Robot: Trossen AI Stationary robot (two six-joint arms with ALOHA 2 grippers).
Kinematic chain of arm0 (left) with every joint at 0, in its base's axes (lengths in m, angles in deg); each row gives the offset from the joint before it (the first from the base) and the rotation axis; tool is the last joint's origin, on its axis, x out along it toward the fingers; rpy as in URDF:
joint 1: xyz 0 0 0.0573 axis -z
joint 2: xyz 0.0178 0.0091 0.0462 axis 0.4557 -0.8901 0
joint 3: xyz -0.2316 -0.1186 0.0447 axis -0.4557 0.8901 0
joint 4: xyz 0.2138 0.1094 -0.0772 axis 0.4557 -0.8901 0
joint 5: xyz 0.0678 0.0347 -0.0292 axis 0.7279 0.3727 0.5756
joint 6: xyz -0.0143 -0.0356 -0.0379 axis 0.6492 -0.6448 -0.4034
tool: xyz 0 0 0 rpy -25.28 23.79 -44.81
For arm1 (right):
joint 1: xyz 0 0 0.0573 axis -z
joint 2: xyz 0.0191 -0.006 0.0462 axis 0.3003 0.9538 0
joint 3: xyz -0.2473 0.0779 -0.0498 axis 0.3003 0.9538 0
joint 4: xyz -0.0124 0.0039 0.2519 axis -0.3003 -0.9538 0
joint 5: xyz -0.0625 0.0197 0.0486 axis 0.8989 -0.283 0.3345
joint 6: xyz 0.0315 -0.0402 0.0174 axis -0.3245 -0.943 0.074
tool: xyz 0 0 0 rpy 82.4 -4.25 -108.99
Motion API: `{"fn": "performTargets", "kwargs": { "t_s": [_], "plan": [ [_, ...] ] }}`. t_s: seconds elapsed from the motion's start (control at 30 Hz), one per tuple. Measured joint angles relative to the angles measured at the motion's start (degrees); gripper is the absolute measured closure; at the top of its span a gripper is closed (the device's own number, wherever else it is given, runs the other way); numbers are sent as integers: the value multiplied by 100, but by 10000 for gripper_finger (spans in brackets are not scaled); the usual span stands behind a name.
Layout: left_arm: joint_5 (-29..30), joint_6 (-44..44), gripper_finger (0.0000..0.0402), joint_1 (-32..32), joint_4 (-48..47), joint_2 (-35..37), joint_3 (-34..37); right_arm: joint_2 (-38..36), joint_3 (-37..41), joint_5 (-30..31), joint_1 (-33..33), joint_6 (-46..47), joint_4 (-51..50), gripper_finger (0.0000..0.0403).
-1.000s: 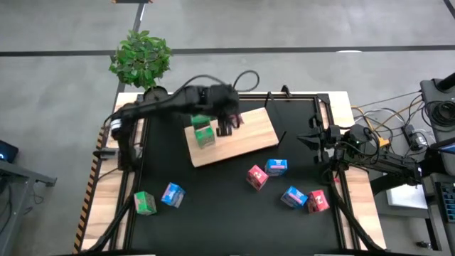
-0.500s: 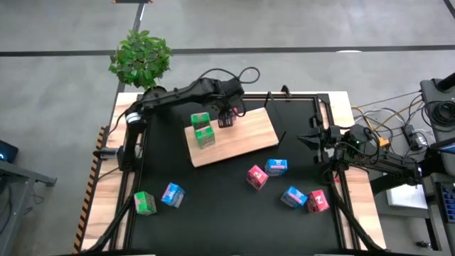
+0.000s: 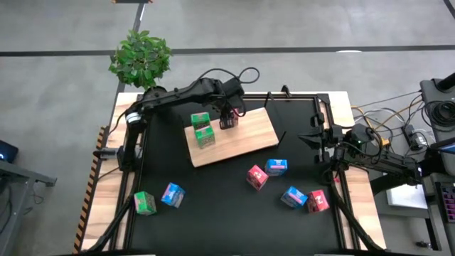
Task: Stack cereal on shelf
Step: Put the left red cereal box on the shelf, then align the left red cereal box with the other red cereal box on the shelf
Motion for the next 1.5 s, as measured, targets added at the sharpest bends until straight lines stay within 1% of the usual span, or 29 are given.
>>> {"fn": "performTargets", "kwargs": {
  "t_s": [0.17, 0.67, 0.77, 1.07, 1.17, 1.33, 1.43, 1.5],
  "plan": [
    [89, -13, 242, 0, 4, -68, 9, -1, 0, 0, 0, 33, -1, 394],
    [95, -123, 240, 0, 4, -125, 12, 0, 0, 2, 0, 37, -7, 394],
    [95, -125, 228, 0, 1, -122, 12, 0, 0, 2, 0, 35, -14, 394],
    [93, -120, 175, 2, -34, -112, 7, -2, 0, 2, 0, 37, -15, 394],
    [93, -114, 167, 26, -155, -102, -170, -1, 1, 2, 0, 37, -16, 394],
    [91, -155, 166, 152, -459, -81, -732, -2, 2, 2, 0, 37, -22, 394],
    [93, -351, 168, 372, -493, -47, -1015, 0, 2, 2, 0, 8, -41, 394],
    [93, -434, 168, 625, -482, 33, -1080, 0, 2, 0, 0, 2, -61, 394]
  ]
}}
